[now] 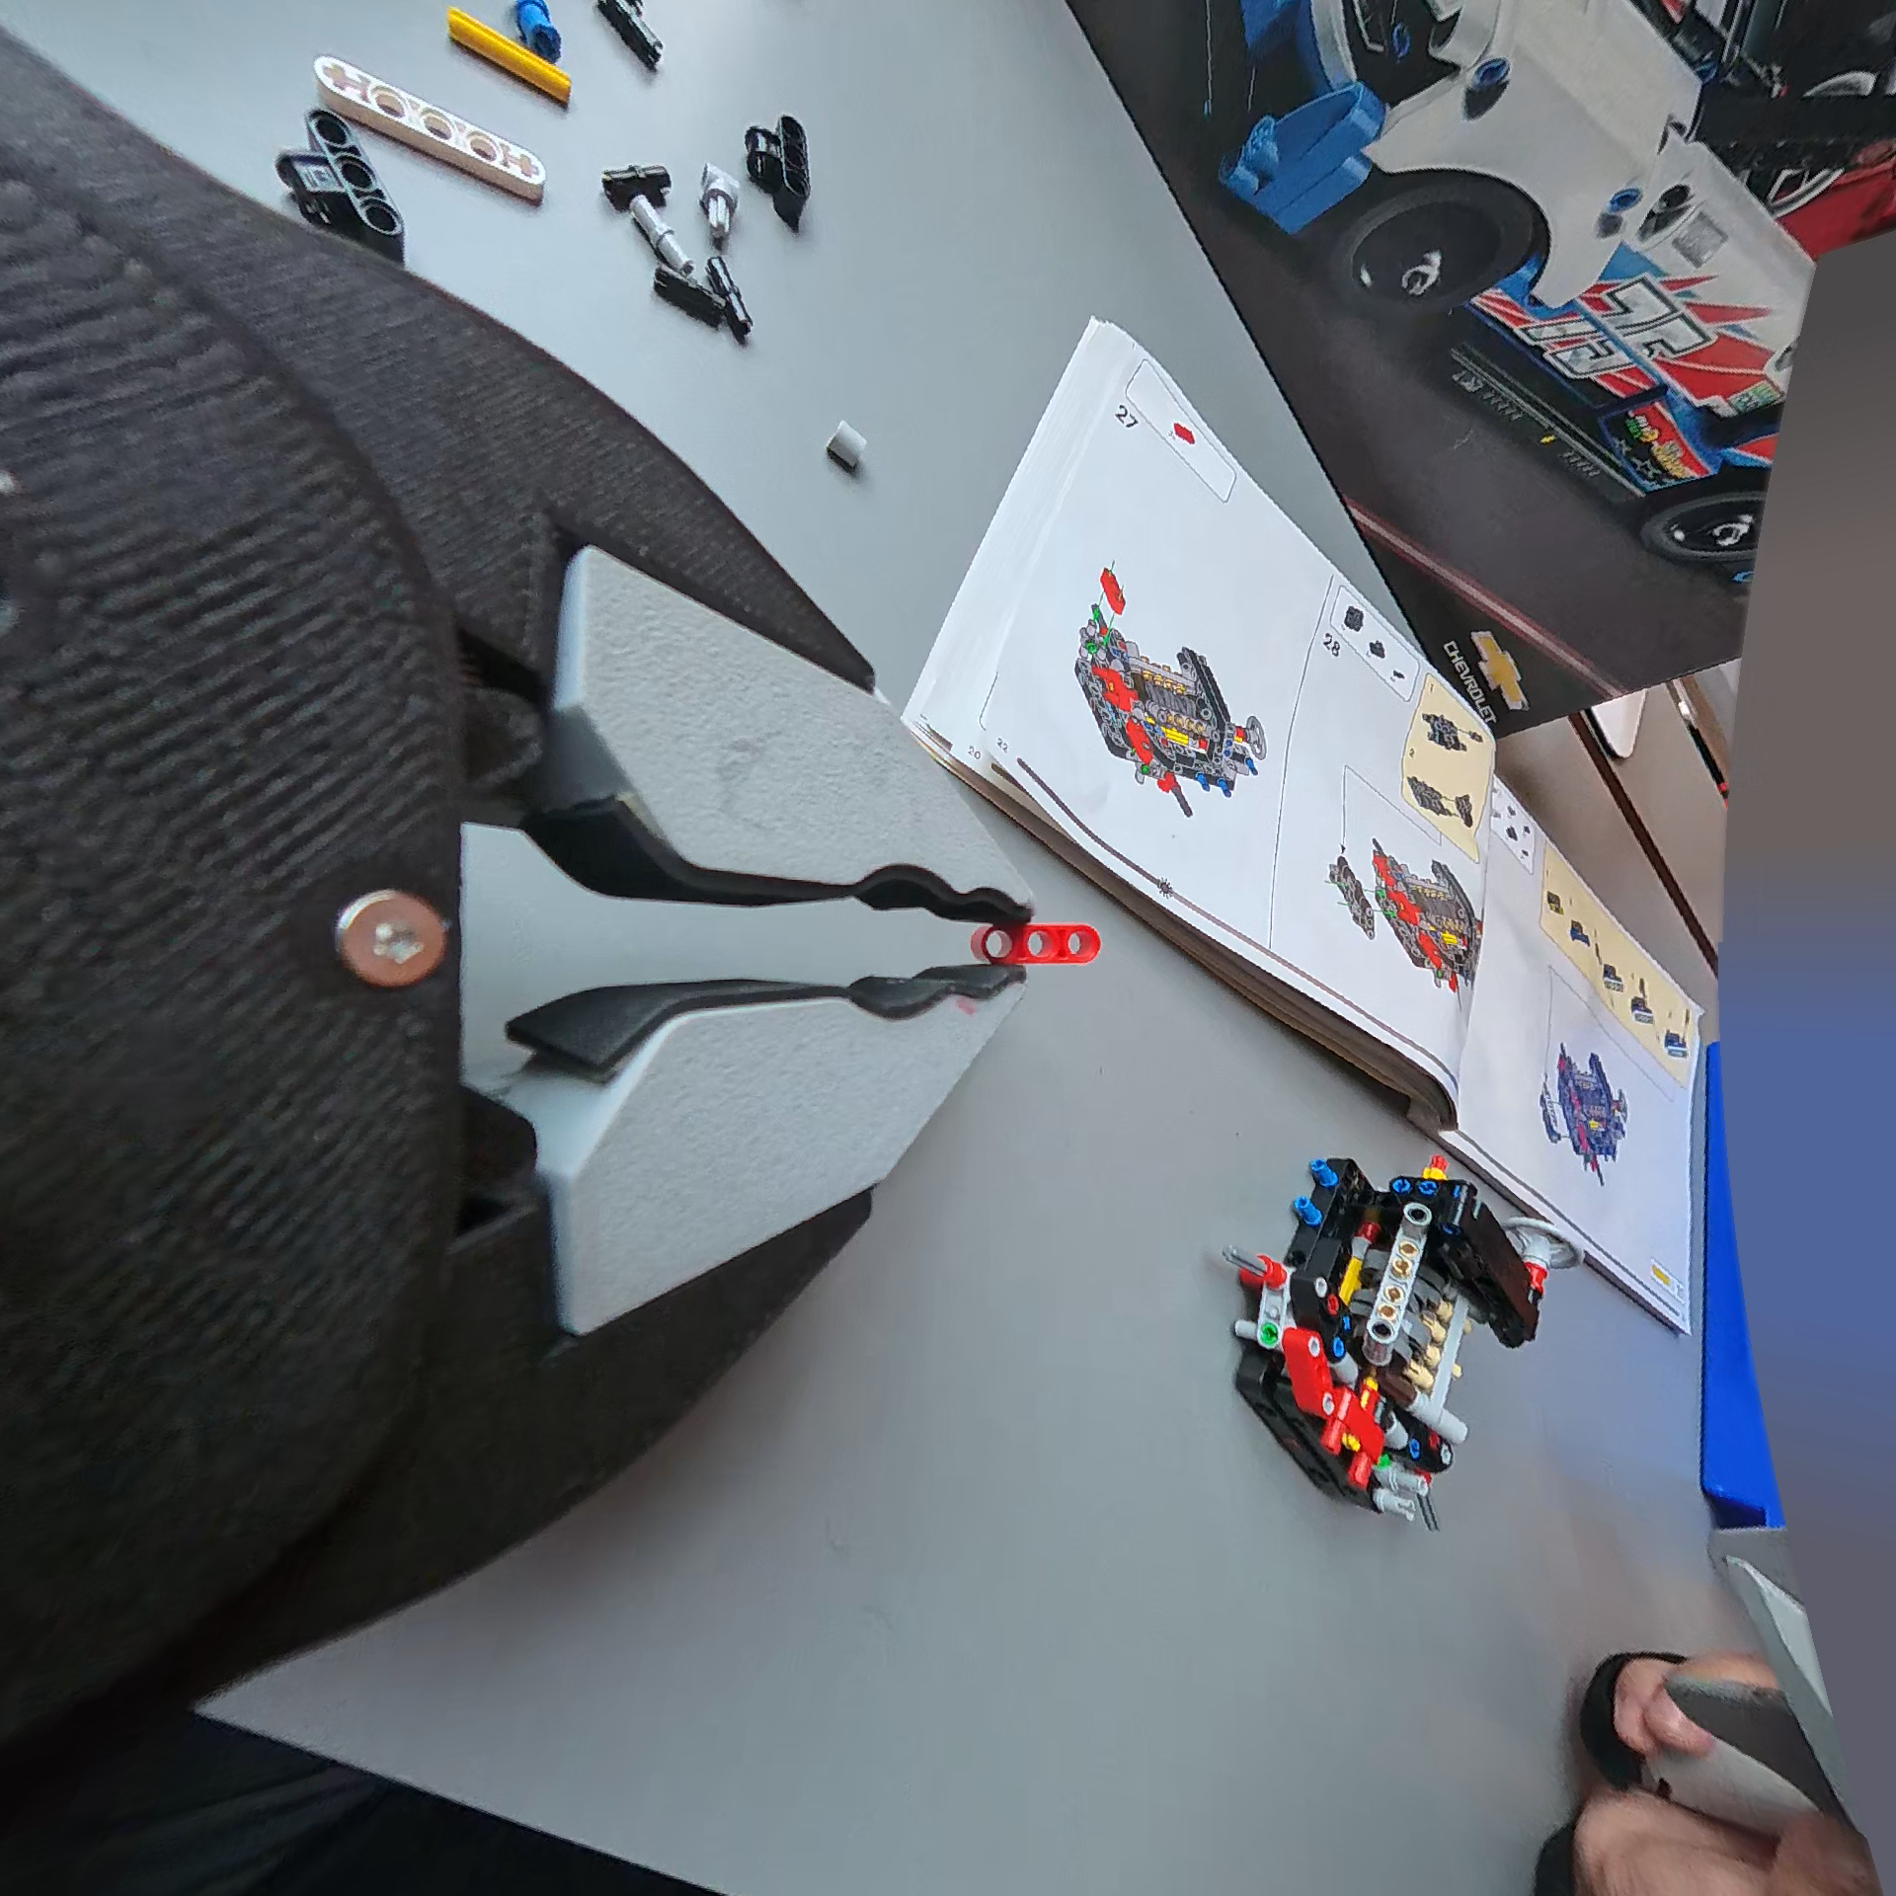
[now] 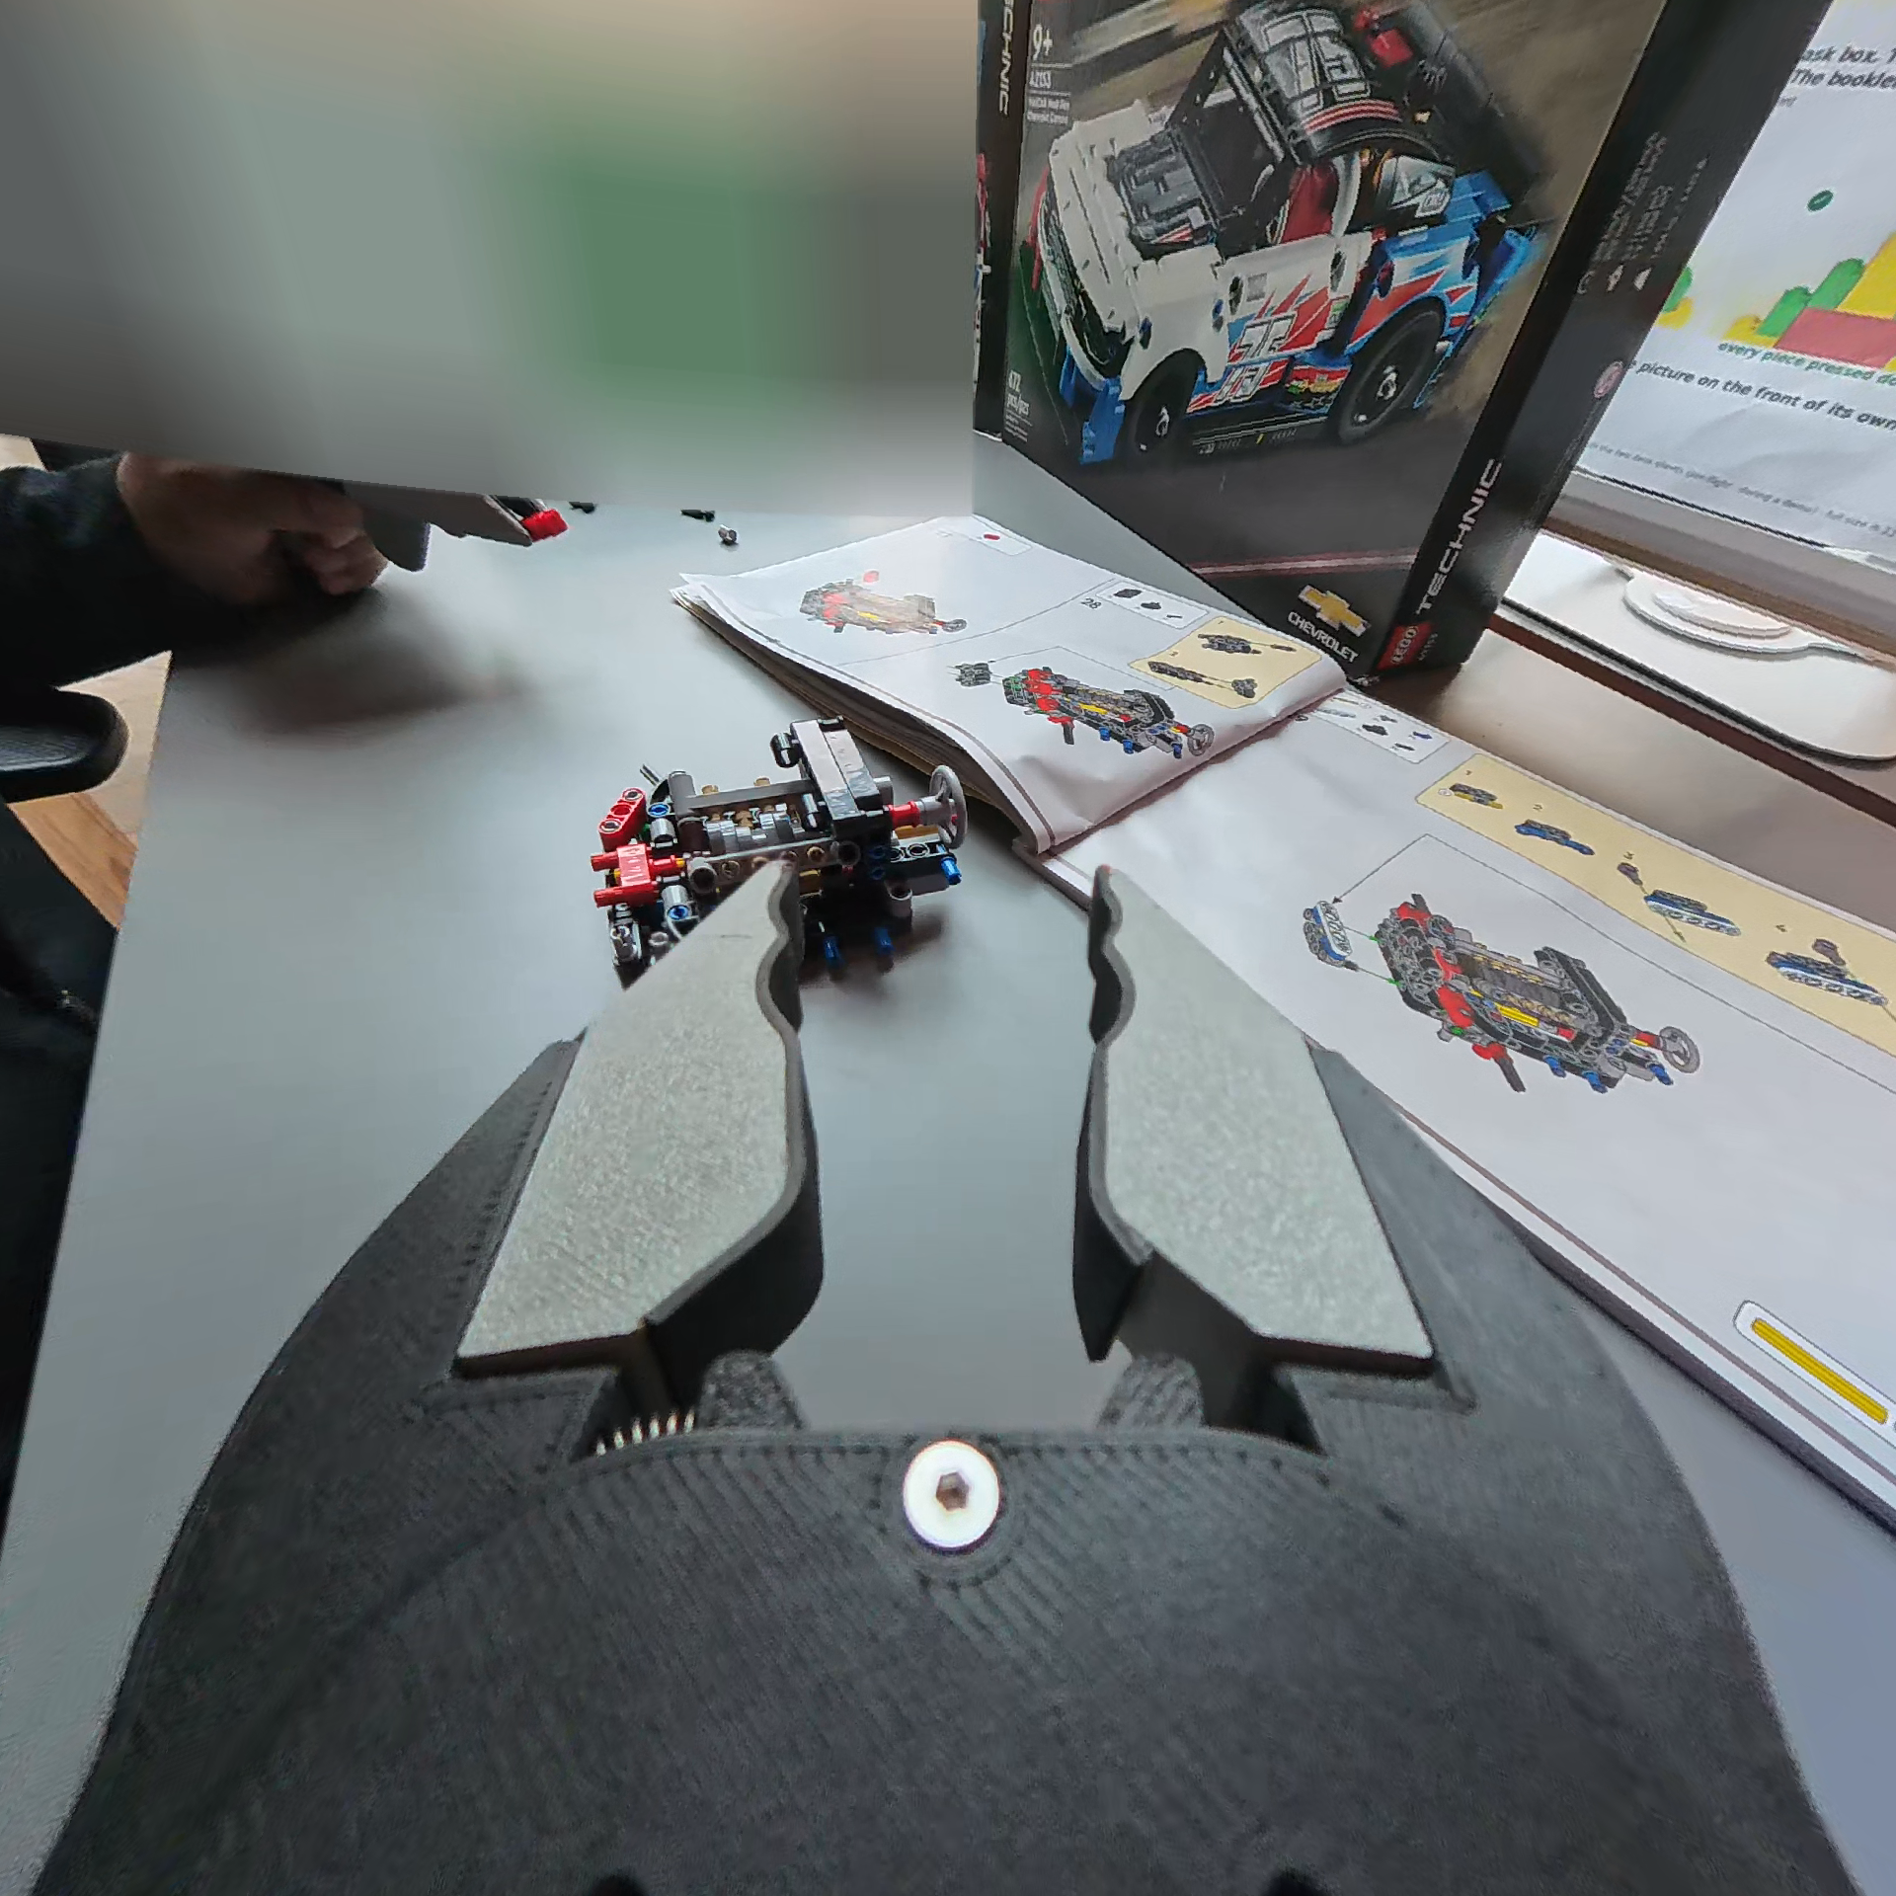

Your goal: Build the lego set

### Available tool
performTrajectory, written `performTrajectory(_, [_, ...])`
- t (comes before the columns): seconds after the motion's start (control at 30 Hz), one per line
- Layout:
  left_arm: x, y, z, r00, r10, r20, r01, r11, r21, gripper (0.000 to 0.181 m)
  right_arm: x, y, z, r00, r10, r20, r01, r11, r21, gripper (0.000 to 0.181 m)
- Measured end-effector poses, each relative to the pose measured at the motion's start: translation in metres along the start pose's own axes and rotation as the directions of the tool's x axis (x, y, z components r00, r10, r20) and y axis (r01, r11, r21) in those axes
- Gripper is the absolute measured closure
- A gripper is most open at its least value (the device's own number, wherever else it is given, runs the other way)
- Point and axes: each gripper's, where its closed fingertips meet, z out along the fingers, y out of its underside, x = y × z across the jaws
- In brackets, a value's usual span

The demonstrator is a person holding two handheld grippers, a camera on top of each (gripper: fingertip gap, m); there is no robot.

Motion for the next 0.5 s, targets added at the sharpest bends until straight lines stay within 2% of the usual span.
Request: performTrajectory(0.5, [-0.004,-0.003,-0.003,1.000,-0.024,-0.011,0.024,0.999,0.028,0.176,0.011,0.012,0.013,0.999,-0.003,-0.048,-0.001,0.997,-0.083,0.124])
